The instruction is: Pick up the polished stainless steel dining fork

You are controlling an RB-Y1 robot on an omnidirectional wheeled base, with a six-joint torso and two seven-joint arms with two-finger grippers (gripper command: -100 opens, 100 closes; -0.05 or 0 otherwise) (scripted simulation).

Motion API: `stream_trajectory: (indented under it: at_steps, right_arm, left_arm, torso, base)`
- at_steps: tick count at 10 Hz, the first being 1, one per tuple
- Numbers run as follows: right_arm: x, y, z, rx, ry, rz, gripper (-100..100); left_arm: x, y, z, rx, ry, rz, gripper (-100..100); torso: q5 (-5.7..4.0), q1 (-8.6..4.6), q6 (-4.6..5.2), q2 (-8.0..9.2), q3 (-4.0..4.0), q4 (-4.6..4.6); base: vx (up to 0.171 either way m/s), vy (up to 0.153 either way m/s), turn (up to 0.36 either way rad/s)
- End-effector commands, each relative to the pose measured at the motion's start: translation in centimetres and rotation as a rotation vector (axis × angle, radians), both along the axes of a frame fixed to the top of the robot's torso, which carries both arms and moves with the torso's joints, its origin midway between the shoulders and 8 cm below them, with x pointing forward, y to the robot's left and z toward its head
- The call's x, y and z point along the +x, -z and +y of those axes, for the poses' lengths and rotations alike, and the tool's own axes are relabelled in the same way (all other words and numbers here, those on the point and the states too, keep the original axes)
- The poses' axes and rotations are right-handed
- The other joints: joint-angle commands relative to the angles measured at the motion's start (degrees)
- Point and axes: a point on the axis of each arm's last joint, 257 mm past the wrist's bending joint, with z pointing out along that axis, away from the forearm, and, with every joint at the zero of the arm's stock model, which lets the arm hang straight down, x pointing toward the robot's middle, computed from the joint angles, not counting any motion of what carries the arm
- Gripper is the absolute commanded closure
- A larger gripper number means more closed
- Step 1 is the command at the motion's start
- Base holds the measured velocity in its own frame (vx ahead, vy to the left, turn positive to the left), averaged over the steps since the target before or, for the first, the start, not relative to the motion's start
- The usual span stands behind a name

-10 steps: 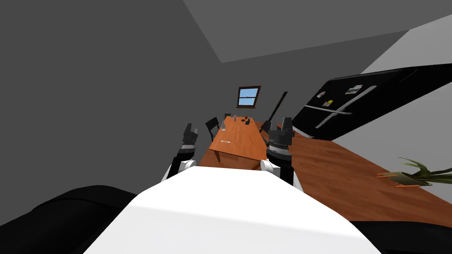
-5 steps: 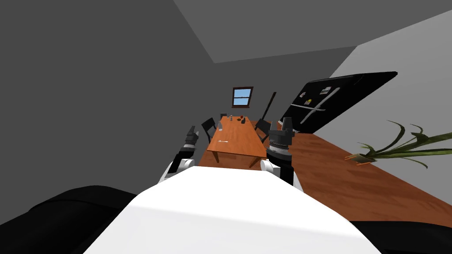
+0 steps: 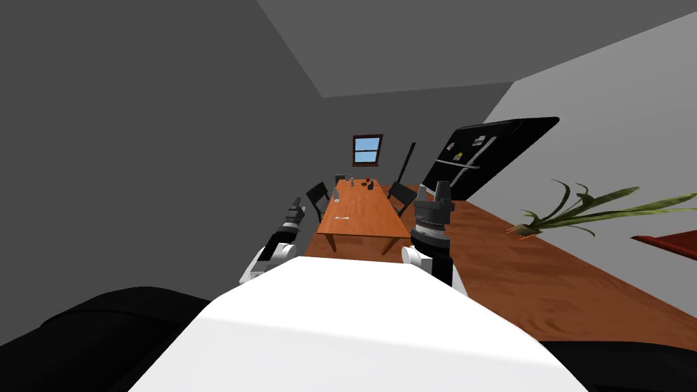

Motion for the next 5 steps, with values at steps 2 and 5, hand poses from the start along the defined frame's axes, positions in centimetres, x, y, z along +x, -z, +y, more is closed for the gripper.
stream_trajectory:
  at_steps: [2,5]
  right_arm:
    - [0.0,0.0,0.0,0.000,0.000,0.000,0]
    - [0.0,0.0,0.0,0.000,0.000,0.000,0]
  left_arm:
    - [1.0,3.0,1.9,-0.013,-0.025,0.094,-100]
    - [1.5,5.8,3.7,-0.027,-0.050,0.183,-100]
  torso:
    - [0.01,0.00,-0.03,0.01,0.01,0.00]
    - [0.01,0.04,0.00,0.04,0.02,0.01]
  base:
    - [-0.023,0.031,-0.235]
    - [-0.028,0.031,-0.185]
